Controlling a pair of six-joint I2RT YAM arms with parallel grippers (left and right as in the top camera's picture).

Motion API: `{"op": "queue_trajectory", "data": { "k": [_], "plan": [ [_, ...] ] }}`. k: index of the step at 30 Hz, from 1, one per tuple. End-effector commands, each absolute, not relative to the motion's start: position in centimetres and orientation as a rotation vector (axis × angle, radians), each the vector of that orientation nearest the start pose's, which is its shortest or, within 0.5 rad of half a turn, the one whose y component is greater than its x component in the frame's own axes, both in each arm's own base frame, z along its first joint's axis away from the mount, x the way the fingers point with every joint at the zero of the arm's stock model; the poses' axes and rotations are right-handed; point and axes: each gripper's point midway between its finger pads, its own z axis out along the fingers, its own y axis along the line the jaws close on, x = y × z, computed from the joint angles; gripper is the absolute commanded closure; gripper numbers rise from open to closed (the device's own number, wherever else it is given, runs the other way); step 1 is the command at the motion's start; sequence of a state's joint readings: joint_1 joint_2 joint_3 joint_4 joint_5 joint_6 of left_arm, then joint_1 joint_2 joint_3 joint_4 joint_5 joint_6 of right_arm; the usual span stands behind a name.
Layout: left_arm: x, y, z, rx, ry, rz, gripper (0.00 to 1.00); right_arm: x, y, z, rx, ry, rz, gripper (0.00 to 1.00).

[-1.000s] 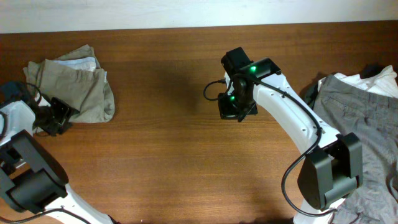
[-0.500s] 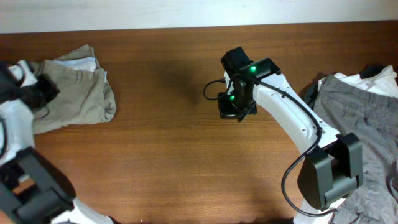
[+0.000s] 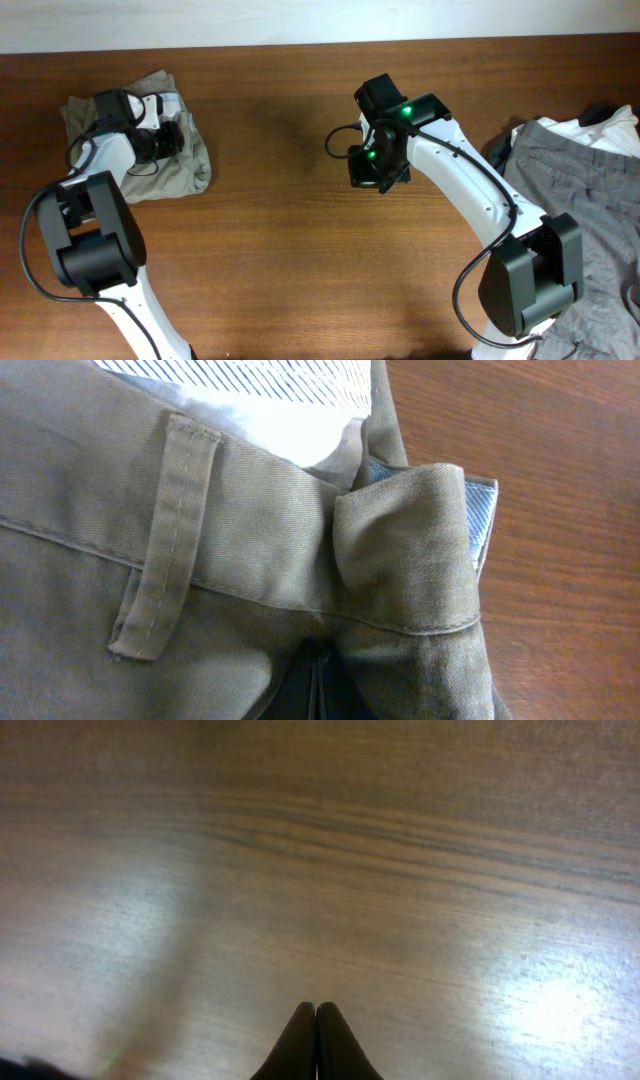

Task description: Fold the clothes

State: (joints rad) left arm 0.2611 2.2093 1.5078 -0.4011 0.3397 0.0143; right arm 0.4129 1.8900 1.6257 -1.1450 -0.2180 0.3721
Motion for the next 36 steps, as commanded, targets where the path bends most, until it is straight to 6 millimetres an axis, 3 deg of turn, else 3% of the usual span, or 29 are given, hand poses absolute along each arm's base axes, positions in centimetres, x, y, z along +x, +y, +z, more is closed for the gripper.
{"op": "queue_trajectory", "data": {
  "k": [1,2,3,4,6,8,9,11,12,13,14,16,20,28,33,36],
  "plan": [
    [47.9,6.2,-1.1,-0.2,2.719,-0.406,0.87,35.7,18.2,14.7,-0.062,2.94,0.346,0.95],
    [48.1,6.5,0.8,-0.199,2.7,-0.401,0.83,36.2,17.8,15.7,-0.07,2.901,0.316,0.95],
    [48.4,6.8,3.8,-0.173,2.668,-0.383,0.81,37.0,17.4,17.6,-0.105,2.834,0.295,0.95],
    [48.5,6.8,10.7,-0.064,2.595,-0.33,0.76,37.7,17.3,21.5,-0.17,2.721,0.315,0.94],
    [47.4,6.3,18.1,0.039,2.509,-0.254,0.7,37.7,16.8,27.3,-0.245,2.557,0.319,0.89],
    [44.8,5.7,25.4,0.067,2.412,-0.172,0.58,36.5,14.0,33.7,-0.214,2.371,0.203,0.87],
    [42.9,5.1,28.6,0.079,2.361,-0.15,0.49,35.7,12.7,35.7,-0.182,2.313,0.163,0.86],
    [39.7,4.3,32.1,0.087,2.311,-0.126,0.39,33.3,10.4,39.6,-0.143,2.194,0.116,0.67],
    [37.3,4.0,34.0,0.085,2.287,-0.104,0.01,31.1,9.5,42.3,-0.174,2.108,0.115,0.42],
    [35.7,4.0,34.9,0.077,2.279,-0.079,0.01,29.9,8.7,43.6,-0.159,2.066,0.111,0.11],
    [34.9,3.7,35.3,0.078,2.276,-0.078,0.01,29.0,8.1,44.5,-0.145,2.034,0.11,0.01],
    [33.7,3.5,35.6,0.076,2.283,-0.08,0.01,27.5,7.2,45.9,-0.125,1.985,0.11,0.01],
    [33.4,3.4,35.4,0.074,2.294,-0.084,0.01,26.7,6.9,46.5,-0.12,1.964,0.118,0.02],
    [33.4,3.4,35.4,0.075,2.294,-0.085,0.01,27.0,6.9,43.2,-0.17,2.099,0.052,0.01],
    [33.4,3.4,35.4,0.074,2.295,-0.085,0.01,25.4,4.0,48.6,-0.047,1.867,0.0,0.01],
    [33.4,3.4,35.4,0.074,2.295,-0.085,0.01,25.2,1.5,49.2,0.054,1.766,-0.004,0.02]
  ]
}}
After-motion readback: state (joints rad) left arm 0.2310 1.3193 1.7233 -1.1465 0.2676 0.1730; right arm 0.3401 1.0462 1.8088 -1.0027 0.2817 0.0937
